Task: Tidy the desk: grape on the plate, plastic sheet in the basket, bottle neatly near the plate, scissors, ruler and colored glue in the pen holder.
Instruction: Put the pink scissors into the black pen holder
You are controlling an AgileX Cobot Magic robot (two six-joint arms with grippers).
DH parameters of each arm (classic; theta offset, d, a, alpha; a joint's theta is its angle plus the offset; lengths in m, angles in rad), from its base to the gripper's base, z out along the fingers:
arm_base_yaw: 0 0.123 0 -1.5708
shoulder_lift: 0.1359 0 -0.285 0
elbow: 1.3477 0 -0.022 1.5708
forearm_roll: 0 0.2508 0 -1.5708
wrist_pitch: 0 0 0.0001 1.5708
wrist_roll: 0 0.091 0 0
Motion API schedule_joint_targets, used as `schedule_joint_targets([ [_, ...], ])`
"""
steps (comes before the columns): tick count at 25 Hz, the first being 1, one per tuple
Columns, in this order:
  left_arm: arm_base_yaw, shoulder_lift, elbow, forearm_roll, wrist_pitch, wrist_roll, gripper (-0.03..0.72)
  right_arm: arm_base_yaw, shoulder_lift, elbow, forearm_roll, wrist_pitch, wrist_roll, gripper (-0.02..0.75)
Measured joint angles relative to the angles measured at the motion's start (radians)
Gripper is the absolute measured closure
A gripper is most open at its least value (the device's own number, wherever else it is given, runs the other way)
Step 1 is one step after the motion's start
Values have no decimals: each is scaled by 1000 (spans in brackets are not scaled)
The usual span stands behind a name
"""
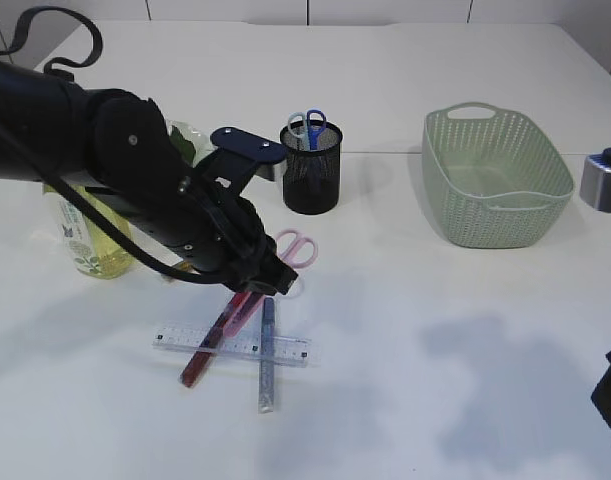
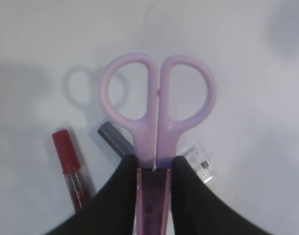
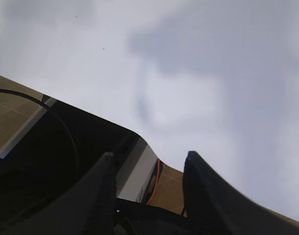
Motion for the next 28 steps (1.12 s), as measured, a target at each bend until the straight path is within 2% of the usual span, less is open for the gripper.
schedule_joint_targets([
  [9,6,0,0,-38,-166,-1,545,0,0,0,0,0,0,374],
  [28,6,0,0,-80,-781,-2,546,0,0,0,0,0,0,374],
])
